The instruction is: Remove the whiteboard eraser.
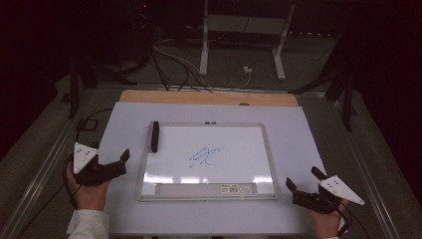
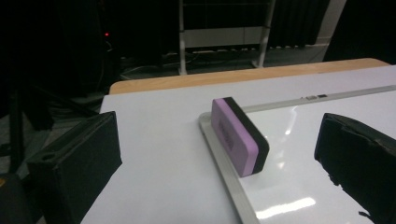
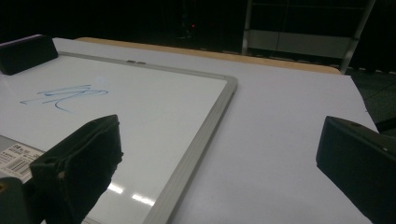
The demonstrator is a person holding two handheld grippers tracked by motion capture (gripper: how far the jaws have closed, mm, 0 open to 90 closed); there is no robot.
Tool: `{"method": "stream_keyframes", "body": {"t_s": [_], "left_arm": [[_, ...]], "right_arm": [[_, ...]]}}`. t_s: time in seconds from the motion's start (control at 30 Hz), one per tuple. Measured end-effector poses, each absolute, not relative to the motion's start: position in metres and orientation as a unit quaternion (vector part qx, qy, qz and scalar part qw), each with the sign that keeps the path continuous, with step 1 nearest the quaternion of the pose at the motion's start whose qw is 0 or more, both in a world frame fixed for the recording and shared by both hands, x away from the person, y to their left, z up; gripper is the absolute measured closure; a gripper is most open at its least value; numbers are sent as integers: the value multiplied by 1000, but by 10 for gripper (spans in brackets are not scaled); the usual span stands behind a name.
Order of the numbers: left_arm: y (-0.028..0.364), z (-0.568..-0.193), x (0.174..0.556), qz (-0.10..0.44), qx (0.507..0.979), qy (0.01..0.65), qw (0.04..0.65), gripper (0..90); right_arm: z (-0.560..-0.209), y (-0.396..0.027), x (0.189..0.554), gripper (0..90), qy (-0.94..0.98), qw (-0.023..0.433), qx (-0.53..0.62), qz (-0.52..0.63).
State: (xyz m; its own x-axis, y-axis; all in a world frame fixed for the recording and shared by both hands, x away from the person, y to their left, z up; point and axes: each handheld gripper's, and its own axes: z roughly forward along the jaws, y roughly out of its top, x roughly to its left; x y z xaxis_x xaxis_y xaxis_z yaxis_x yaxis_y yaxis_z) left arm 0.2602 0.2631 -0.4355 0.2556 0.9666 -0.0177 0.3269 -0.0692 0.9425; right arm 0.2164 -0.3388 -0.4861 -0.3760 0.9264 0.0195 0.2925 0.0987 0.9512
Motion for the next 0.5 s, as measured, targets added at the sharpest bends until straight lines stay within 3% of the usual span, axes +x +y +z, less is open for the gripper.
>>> {"method": "stream_keyframes", "body": {"t_s": [0.5], "left_arm": [[259,-426,286,351,645,492,467,11]], "right_arm": [[-484,-339,215,6,663,326,456,496]]}}
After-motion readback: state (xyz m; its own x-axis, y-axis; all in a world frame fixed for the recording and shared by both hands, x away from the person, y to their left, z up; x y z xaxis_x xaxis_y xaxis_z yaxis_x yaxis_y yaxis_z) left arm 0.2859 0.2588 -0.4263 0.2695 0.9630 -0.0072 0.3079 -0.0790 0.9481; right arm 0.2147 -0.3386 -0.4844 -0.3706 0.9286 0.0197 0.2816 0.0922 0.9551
